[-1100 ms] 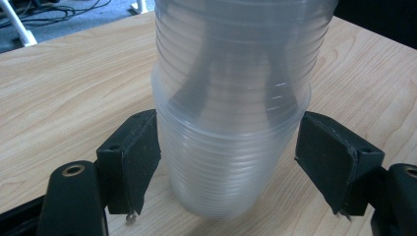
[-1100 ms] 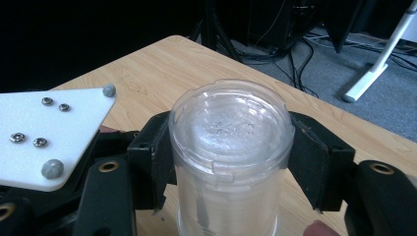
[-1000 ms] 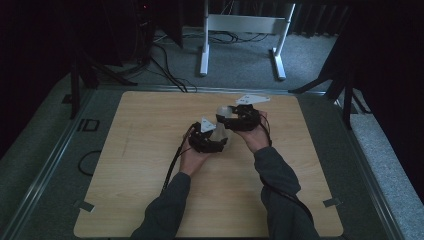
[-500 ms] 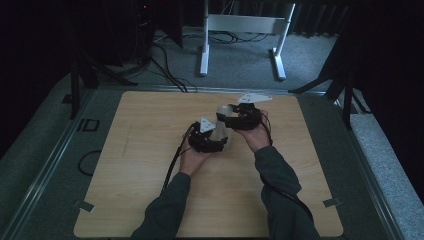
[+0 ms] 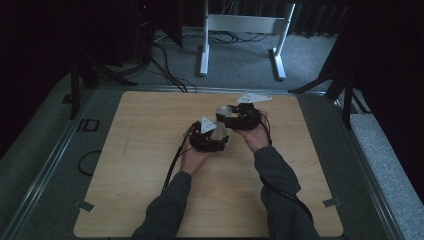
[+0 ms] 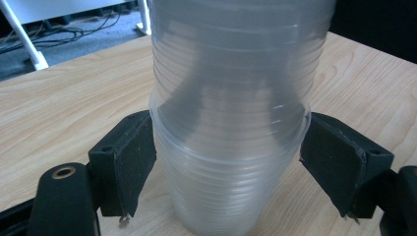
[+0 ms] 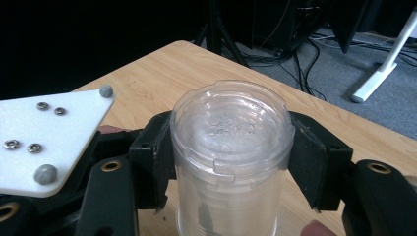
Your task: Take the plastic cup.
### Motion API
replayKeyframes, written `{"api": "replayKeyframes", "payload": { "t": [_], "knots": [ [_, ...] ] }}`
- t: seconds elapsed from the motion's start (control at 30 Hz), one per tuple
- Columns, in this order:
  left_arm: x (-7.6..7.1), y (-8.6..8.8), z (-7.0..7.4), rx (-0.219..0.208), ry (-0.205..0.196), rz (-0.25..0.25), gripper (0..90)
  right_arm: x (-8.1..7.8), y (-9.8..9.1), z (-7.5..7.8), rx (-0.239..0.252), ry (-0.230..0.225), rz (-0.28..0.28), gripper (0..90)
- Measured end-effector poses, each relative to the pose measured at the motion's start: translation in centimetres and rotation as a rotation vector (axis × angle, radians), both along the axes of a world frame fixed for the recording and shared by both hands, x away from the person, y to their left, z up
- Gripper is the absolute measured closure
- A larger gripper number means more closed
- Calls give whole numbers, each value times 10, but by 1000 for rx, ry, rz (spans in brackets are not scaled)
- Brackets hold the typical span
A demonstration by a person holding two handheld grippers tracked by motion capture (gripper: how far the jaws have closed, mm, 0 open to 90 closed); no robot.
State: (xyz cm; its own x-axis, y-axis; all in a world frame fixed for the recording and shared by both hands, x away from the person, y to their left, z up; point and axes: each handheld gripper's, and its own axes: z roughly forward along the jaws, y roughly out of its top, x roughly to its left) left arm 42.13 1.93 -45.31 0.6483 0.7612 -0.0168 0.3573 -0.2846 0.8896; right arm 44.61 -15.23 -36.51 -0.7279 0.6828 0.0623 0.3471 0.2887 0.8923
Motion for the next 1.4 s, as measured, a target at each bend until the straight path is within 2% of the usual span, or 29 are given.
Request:
{"api": "replayKeyframes", "payload": {
  "t": [0.23,0.57,0.8,1.0,1.13,1.4],
  "knots": [
    [1,0,-2,10,8,1,214,0,-1,1,14,6,2,393],
    [-1,0,0,33,-19,-2,237,1,-1,3,8,-1,-2,390],
    [-2,1,0,29,-23,-8,298,2,-4,5,13,1,-7,374],
    [0,0,-1,7,-18,-1,213,3,-4,3,18,10,-3,384],
    [2,-3,-2,-12,-20,-3,192,2,-1,2,15,20,11,387],
    [4,-8,-4,2,-43,8,190,3,-1,2,27,37,20,391]
  ]
}}
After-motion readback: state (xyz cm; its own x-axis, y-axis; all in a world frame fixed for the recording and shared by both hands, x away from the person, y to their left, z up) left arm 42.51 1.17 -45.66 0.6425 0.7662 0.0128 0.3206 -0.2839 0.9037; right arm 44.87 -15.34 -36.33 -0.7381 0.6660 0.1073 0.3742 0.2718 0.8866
